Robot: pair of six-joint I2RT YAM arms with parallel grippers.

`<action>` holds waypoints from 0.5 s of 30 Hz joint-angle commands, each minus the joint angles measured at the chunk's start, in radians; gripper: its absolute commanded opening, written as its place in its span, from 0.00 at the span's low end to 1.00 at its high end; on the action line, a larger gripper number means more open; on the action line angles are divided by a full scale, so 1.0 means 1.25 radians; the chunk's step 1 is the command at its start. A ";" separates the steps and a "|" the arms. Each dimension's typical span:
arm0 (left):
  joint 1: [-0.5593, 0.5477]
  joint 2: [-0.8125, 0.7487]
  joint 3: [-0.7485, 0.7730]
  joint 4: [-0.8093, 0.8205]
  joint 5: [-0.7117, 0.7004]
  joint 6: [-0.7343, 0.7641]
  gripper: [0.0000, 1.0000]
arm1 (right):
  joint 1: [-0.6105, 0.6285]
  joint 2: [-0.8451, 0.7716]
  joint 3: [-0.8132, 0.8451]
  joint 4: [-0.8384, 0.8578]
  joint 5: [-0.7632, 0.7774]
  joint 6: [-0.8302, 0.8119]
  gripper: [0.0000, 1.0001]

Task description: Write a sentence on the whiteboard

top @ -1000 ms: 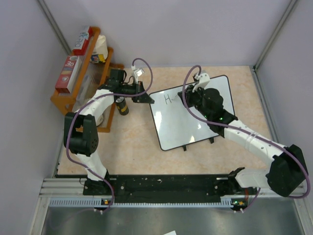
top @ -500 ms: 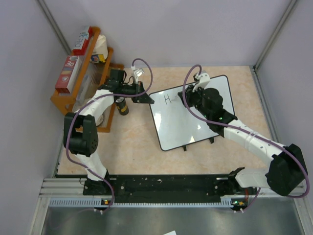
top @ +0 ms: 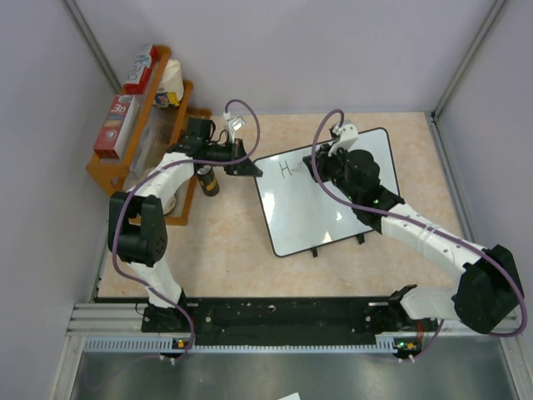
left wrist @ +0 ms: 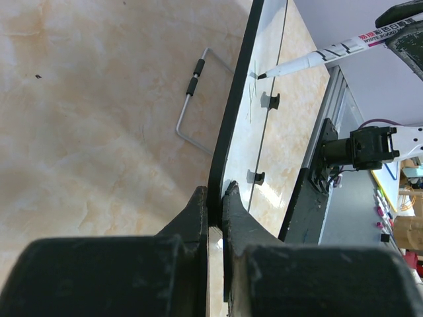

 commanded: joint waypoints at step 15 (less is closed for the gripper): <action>-0.036 -0.006 -0.032 -0.028 -0.150 0.153 0.00 | -0.035 -0.006 0.043 0.041 -0.007 -0.003 0.00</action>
